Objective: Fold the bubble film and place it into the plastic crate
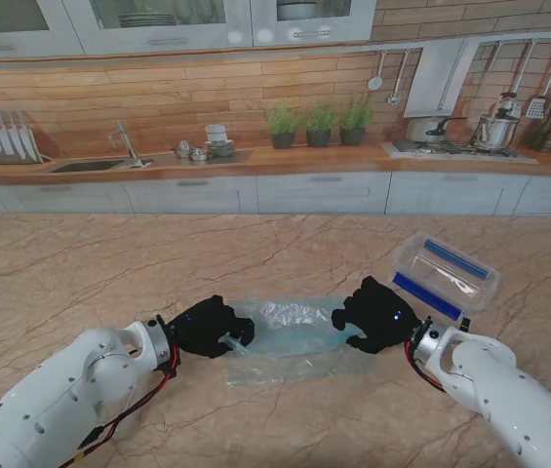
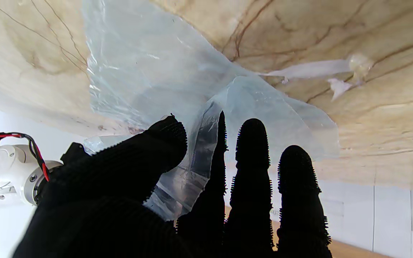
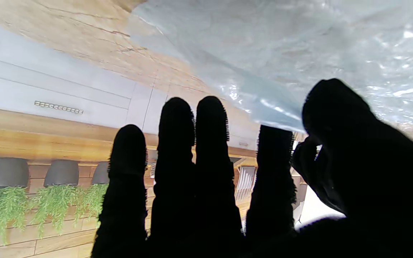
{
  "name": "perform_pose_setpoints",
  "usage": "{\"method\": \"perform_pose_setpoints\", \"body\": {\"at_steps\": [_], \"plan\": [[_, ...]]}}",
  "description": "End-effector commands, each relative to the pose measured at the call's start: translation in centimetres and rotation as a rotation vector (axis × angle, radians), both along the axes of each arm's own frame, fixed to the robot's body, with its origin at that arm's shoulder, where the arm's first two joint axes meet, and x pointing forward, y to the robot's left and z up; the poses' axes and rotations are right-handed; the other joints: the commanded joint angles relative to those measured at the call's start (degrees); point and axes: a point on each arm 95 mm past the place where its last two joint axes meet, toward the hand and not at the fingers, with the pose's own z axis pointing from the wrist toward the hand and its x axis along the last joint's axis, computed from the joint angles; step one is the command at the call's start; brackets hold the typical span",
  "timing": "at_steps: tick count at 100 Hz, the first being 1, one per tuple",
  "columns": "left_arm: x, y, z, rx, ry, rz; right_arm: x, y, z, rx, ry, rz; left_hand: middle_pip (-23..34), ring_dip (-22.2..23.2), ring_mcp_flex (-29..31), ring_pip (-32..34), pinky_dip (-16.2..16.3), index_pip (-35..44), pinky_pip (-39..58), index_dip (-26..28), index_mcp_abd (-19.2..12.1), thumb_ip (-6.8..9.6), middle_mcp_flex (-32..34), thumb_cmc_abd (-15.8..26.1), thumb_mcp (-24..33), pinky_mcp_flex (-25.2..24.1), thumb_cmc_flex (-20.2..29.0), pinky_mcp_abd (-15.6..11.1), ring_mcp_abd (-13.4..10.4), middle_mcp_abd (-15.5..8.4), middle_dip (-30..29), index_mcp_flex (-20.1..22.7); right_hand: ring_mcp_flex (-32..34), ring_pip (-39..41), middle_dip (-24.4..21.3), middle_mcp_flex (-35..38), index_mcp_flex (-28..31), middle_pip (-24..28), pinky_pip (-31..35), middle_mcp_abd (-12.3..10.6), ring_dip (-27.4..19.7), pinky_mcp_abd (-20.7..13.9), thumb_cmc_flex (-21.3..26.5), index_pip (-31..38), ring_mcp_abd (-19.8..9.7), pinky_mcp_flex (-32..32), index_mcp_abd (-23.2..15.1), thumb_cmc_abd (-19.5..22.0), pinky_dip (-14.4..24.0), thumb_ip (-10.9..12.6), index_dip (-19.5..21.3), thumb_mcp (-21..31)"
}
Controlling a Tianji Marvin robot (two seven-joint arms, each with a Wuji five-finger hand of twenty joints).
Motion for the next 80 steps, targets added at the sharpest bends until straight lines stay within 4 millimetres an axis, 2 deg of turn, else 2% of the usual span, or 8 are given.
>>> {"method": "perform_pose_setpoints", "body": {"at_steps": [1, 14, 30, 37, 45, 54, 65, 80], "plan": [[-0.3, -0.1, -0.2, 0.015, -0.002, -0.018, -0.8, -0.2, -0.3, -0.009, 0.008, 0.001, -1.15, -0.79, -0.82, -0.29, -0.14, -0.80, -0.22, -0.76, -2.19, -0.27, -0.69, -1.60, 0.56, -0.77, 0.12, -1.03, -0.44, -0.46, 0.77, 1.15, -1.75, -0.42, 0.74, -1.30, -1.39, 0.21, -1.11, 1.06, -0.45, -0.40, -2.74, -1.15, -0.58, -1.09, 1.29, 0.28, 0.56, 0.77, 0.96, -1.72], [-0.6, -0.3, -0.4, 0.028, 0.016, -0.034, -1.4, -0.7, 0.0, -0.010, -0.006, -0.001, -1.66, -0.74, -0.94, -0.38, -0.15, -0.84, -0.62, -0.95, -2.20, -0.09, -0.85, -2.71, 0.74, -1.03, -0.02, -0.99, -0.32, -0.31, 0.97, 1.29, -2.65, -1.24, 0.65, -2.43, -1.46, -0.39, -1.63, 1.23, -0.87, -0.40, -5.83, -5.19, -0.54, -1.62, 2.67, 3.87, 0.72, 4.71, 6.28, -7.04], [-1.0, -0.4, -0.6, 0.072, 0.021, -0.062, -2.2, -1.0, 0.9, 0.021, -0.040, 0.000, -2.32, -0.61, -0.90, -0.40, 0.00, -3.05, -0.83, -3.05, -0.75, 0.07, -2.24, -5.67, -1.50, -0.74, -1.83, -1.34, -0.47, -0.24, 0.93, 0.36, -3.02, -1.70, 0.54, -3.00, -2.02, -0.80, -1.86, 1.32, -1.05, -0.26, -11.55, -6.52, -0.65, -1.89, 3.02, 7.63, 0.73, 5.25, 7.09, -9.26], [-1.2, -0.5, -0.5, 0.091, 0.031, -0.072, -2.5, -1.0, 1.4, 0.050, -0.058, -0.006, 4.18, -0.38, -1.72, -0.94, 0.03, -5.78, -1.82, -4.04, 0.60, 0.87, -7.32, -6.12, -3.85, -1.18, -4.64, -1.44, -0.23, 0.39, -4.78, -0.51, -3.14, -1.94, 0.50, -3.13, -2.03, -0.97, -2.10, 1.47, -1.15, -0.23, -12.15, -6.84, -0.63, -2.00, 3.14, 8.29, 0.65, 5.71, 7.21, -8.73], [-1.4, -0.6, -0.5, 0.096, 0.045, -0.078, -2.6, -0.8, 2.0, 0.084, -0.078, -0.014, 4.78, -0.47, -2.21, -1.36, -0.19, -7.62, -2.49, -4.49, 1.59, 1.13, -9.27, -4.86, -4.88, -1.51, -5.47, -1.33, 0.11, 0.89, -7.42, -0.75, -3.11, -2.05, 0.51, -3.20, -2.02, -1.13, -0.64, 1.89, -1.16, -1.11, -12.65, -7.41, -0.17, -0.80, 3.62, 9.19, 1.46, 6.05, 7.45, -7.06], [-1.7, -0.8, -0.3, 0.089, 0.066, -0.077, -2.7, -0.3, 2.7, 0.122, -0.094, -0.025, 6.19, -0.38, -3.36, -1.91, -0.28, -12.04, -3.50, -4.74, 3.52, 1.71, -12.64, -1.63, -6.65, -2.46, -9.51, -1.18, 0.54, 1.92, -15.75, -1.10, -3.38, -1.95, 0.53, -3.56, -2.07, -1.29, 0.32, 2.63, -1.07, -1.28, -11.75, -8.22, 0.48, -0.81, 4.39, 9.67, 2.11, 5.97, 7.44, -6.04], [-2.0, -0.8, 0.0, 0.079, 0.072, -0.076, -2.5, 0.3, 3.2, 0.122, -0.099, -0.044, 4.64, -0.29, -4.70, -2.64, -0.32, -17.74, -4.46, -4.50, 5.67, 5.77, -14.73, 3.15, -8.28, -3.32, -18.11, -1.05, 0.95, 2.70, -16.76, -0.97, -4.48, -3.10, 0.27, -5.27, -3.23, -2.49, 0.40, 3.39, -1.52, -1.36, -10.74, -11.23, 0.92, -1.44, 5.29, 9.95, 2.28, 5.80, 6.61, -5.96], [-2.3, -0.7, 0.5, 0.058, 0.075, -0.073, -1.5, 0.9, 3.1, 0.078, -0.064, -0.099, 2.18, -0.41, -6.18, -3.78, -0.39, -21.94, -5.69, -5.05, 6.20, 5.77, -16.90, 3.71, -11.89, -4.33, -21.39, -0.60, 1.53, 3.75, -17.80, -1.60, -6.76, -7.08, -0.05, -9.78, -6.08, -5.17, -0.65, 4.75, -3.21, -1.29, -8.99, -15.39, 1.43, -3.15, 6.49, 10.01, 2.17, 5.92, 5.64, -6.80]]}}
